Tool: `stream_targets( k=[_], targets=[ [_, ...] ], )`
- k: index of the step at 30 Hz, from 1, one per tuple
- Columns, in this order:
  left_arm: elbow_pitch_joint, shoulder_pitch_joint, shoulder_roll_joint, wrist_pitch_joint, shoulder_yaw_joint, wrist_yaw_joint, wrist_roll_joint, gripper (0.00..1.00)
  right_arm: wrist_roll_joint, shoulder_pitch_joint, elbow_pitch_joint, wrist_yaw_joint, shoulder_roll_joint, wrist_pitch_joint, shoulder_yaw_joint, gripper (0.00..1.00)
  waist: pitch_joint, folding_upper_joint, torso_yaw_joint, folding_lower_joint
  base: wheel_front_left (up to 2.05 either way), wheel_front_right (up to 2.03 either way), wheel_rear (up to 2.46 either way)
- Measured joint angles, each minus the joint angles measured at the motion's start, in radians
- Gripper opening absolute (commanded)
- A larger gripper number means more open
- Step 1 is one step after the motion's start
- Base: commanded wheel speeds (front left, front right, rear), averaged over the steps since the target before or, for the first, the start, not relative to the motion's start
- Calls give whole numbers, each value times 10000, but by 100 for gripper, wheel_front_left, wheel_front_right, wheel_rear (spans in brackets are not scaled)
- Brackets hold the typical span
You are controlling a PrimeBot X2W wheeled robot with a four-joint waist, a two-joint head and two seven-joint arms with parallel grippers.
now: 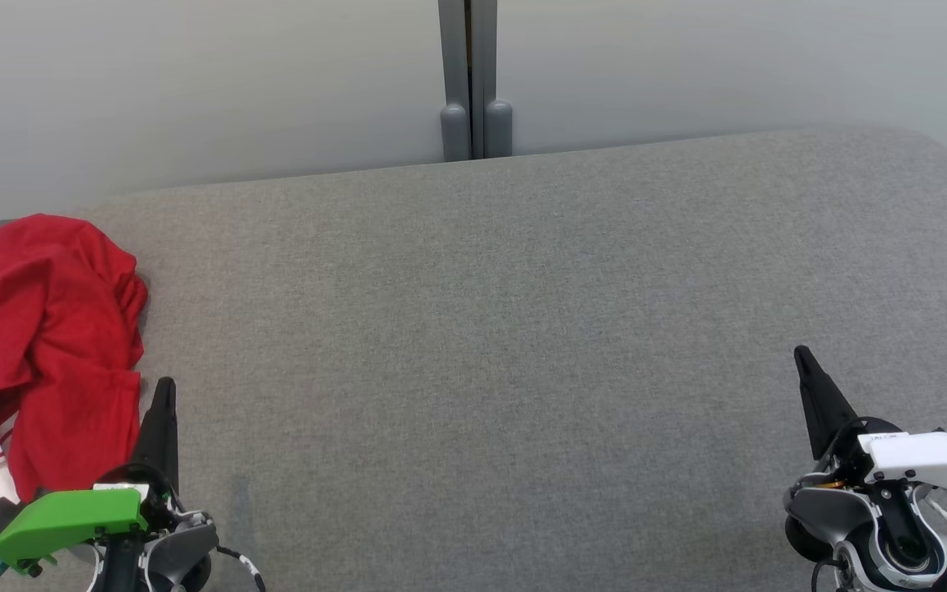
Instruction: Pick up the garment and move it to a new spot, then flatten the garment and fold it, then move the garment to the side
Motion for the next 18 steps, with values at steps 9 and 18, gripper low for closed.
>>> stream_targets(
  k=[9,18],
  targets=[
    [0,0,0,0,0,0,0,0,0,0,0,0,0,0,0,0,0,0,0,0,0,0,0],
    [-4,0,0,0,0,0,0,0,0,0,0,0,0,0,0,0,0,0,0,0,0,0,0]
  ],
)
